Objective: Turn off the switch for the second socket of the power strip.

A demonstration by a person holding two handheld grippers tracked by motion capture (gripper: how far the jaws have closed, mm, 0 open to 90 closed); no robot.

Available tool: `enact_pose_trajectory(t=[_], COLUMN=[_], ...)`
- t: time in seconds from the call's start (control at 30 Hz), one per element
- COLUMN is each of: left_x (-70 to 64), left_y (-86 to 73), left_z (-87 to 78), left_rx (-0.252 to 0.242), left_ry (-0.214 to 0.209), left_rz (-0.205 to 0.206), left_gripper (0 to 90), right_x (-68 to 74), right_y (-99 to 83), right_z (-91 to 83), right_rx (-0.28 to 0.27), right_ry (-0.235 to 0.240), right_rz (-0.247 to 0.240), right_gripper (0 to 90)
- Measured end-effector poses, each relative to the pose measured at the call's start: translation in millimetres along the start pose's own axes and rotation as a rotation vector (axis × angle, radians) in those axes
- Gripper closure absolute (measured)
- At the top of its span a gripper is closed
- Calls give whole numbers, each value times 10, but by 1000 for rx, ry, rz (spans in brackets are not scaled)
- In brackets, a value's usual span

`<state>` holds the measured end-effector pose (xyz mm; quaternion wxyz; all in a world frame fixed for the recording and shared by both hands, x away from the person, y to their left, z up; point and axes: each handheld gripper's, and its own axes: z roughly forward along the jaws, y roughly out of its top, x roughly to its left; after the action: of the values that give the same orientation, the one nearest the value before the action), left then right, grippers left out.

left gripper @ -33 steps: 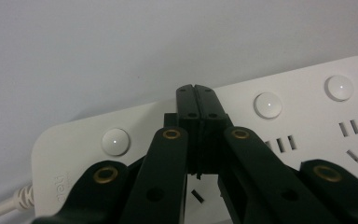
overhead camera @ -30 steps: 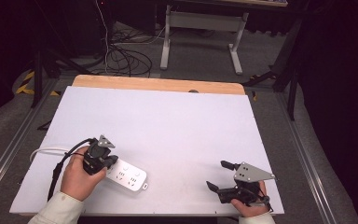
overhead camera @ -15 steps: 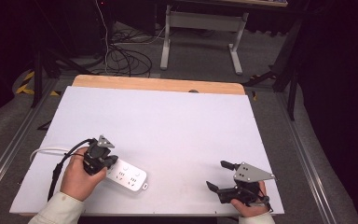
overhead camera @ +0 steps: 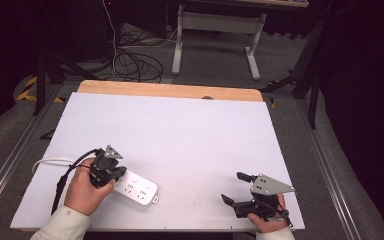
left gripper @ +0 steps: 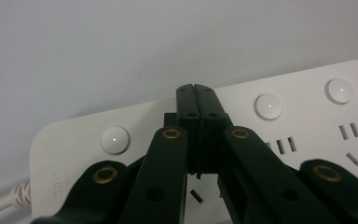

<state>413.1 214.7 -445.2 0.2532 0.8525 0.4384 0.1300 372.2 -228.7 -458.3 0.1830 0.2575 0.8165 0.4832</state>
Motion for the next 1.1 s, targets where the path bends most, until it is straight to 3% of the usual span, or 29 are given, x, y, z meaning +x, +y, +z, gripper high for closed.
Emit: enact_pose_trajectory(t=[0.53,0.6,0.7,0.77,1.1], left_x=[4,-17,-38,-26,-42], left_y=[-6,-2,-2,3,12], left_z=[10,-7,-40,-92,-217], left_rx=[-8,-36,-59,-86,-122], left_ry=[3,-30,-7,-8,-4], left_rz=[-15,-23,-16,-23,-16], left_gripper=[900,900,900,900,899], right_x=[-2,-6,-15,-19,-16], right_y=[-5,-7,-9,-11,-11], right_z=[9,13,10,8,8], right_rx=[3,6,7,6,6], right_ry=[-3,-1,-1,-1,-2], right_rz=[5,6,4,7,5], right_gripper=[147,147,147,147,148])
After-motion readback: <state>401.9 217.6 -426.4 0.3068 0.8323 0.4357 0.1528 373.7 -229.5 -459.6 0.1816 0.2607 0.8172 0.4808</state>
